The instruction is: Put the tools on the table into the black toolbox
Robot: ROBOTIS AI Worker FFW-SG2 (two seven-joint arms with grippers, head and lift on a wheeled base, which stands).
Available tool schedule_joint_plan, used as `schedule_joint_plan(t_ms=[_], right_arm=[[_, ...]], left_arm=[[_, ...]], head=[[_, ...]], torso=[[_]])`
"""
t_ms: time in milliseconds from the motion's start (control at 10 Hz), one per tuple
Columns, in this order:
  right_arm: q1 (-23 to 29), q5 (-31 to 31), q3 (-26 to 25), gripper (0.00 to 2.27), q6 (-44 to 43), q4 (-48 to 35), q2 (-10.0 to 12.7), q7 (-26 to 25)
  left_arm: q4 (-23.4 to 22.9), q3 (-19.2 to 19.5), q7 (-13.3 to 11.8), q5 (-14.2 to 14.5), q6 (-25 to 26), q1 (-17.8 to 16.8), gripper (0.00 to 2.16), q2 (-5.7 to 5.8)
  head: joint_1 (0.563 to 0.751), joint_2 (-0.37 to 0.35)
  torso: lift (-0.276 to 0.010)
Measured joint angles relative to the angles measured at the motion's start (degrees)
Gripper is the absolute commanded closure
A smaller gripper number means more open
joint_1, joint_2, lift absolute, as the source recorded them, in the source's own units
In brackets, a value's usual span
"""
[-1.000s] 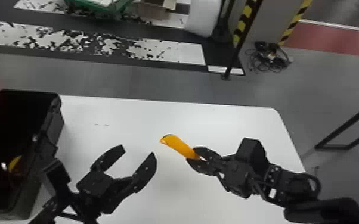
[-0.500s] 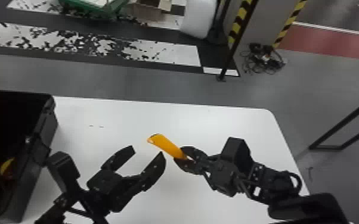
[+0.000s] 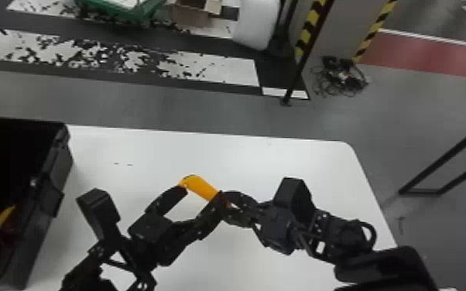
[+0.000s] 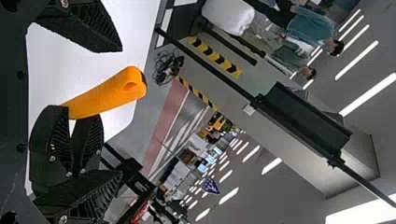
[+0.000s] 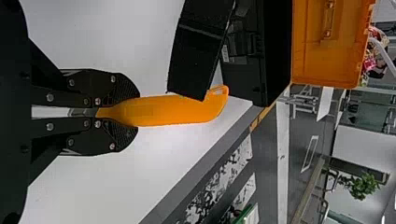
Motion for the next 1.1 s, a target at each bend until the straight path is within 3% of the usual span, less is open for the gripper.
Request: schedule_joint_plan(t_ms=[400,600,800,1100], right_arm=[[-1.02,0.62,1.55,2.24,1.3,0.85,0.09,-0.01],[-1.13,0.87,2.08,2.24,1.67,0.94,0.09,-0.02],[-1.45,0.94,2.24,2.24,2.18,1.04,0.09,0.0],[-1.84,0.89,2.34,2.24,2.58,1.19,0.09,-0.29]], left_arm=[[0.61,-1.06,0.48,0.18,-0.03,-0.86,0.1,-0.22],[0.61,-1.24,0.81,0.19,-0.03,-1.04,0.3,-0.22],[0.74,-1.81,1.43,0.17,-0.03,-1.37,0.76,-0.22],[0.75,-2.5,2.1,-0.25,-0.03,-1.59,1.85,-0.09]], head=[[0.695,-0.22],[0.695,-0.216],[0.695,-0.219],[0.695,-0.225]], torso=[[-0.039],[-0.039],[-0.039],[-0.039]])
